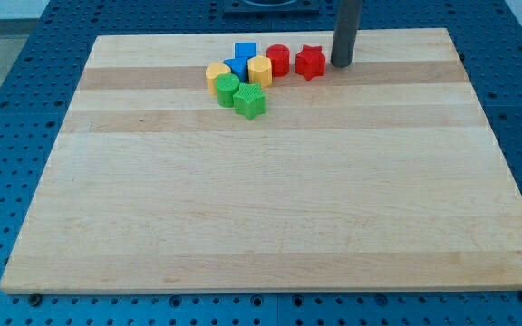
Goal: Move the green star closer to the yellow hexagon and red star
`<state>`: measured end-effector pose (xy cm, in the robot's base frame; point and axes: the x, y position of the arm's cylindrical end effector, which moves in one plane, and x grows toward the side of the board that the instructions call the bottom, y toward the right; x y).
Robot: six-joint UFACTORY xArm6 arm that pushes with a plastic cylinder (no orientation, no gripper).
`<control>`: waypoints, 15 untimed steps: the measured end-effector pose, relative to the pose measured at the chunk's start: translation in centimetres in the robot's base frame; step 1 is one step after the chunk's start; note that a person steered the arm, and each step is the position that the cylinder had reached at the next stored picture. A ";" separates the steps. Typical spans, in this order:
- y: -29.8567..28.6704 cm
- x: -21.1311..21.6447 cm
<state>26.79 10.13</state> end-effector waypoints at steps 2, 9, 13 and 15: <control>-3.0 0.0; -13.2 14.9; -20.2 10.5; -15.2 8.7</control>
<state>35.46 -5.05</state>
